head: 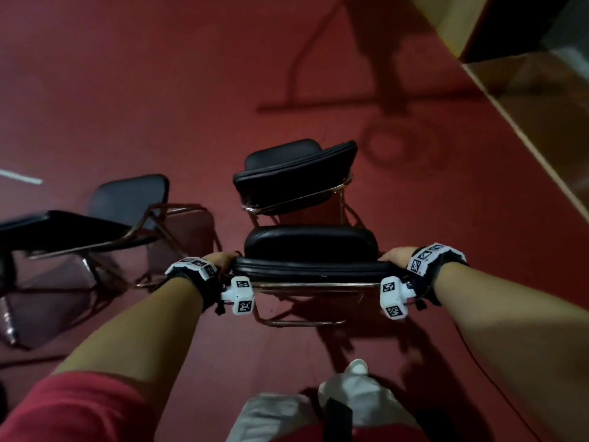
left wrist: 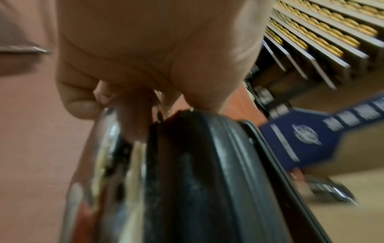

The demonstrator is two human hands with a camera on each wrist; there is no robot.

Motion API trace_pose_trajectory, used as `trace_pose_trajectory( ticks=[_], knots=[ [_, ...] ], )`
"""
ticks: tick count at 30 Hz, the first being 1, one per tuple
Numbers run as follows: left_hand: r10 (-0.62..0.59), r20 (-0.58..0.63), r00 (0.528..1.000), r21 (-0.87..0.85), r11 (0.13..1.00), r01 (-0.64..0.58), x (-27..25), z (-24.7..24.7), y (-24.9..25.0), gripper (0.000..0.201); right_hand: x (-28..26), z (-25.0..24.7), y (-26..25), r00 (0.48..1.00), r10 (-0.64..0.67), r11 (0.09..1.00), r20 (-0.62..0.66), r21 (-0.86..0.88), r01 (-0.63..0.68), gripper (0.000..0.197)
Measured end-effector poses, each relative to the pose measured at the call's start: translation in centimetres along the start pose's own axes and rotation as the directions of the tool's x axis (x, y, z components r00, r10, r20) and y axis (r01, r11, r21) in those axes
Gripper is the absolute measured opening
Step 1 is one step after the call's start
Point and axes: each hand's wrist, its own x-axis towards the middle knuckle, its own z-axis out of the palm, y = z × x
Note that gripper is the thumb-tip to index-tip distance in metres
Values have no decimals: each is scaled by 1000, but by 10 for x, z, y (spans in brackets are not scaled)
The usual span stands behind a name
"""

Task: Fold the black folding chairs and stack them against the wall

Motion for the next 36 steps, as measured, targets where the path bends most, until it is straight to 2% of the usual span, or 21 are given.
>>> trace_pose_trajectory(
  ticks=[3,5,7,11,15,18,22,24,26,29,30,32,34,36],
  knots=[
    [-70,48,996,-81,994,74,-3,-2,-31,25,1,1,-4,999,-2,1000,52,-10,3,20],
    [-80,-6,997,-157,985,78,-21,2,-41,29,1,6,-11,992,14,1000,123,-6,-13,24],
    [-87,-54,995,-239,968,72,-59,10,-34,26,-7,11,-20,987,-1,1000,163,2,0,22],
    [-96,-137,986,-410,912,31,-94,23,-67,30,-14,35,-23,992,-64,997,107,-32,68,19],
    [-161,-266,951,-610,791,-37,-118,44,-138,30,-15,65,-4,991,-65,996,114,-58,72,34],
    [-223,-250,942,-723,691,-28,-165,78,-170,34,-33,84,7,994,-91,990,57,-104,96,24],
    [-275,-253,928,-823,565,-57,-216,124,-211,19,-42,110,24,984,-151,959,90,-230,168,38],
    [-298,-243,923,-848,527,-53,-233,145,-226,12,-42,110,40,987,-125,955,98,-258,146,35],
    [-307,-230,923,-885,461,-67,-239,172,-237,15,-40,102,59,993,-96,958,72,-266,112,39],
    [-370,-249,895,-922,374,-102,-246,215,-244,24,-33,89,81,991,-101,964,92,-239,120,70],
    [-395,-233,889,-941,321,-105,-249,230,-243,24,-29,85,86,987,-126,961,98,-234,146,84],
    [-447,-242,861,-956,264,-131,-253,255,-242,23,-28,76,96,980,-156,949,124,-256,184,98],
    [-499,-270,823,-960,209,-188,-255,275,-243,24,-30,69,105,978,-167,943,126,-270,196,97],
    [-546,-281,790,-959,189,-210,-253,301,-250,24,-33,58,116,969,-178,931,172,-289,223,84]
  ],
)
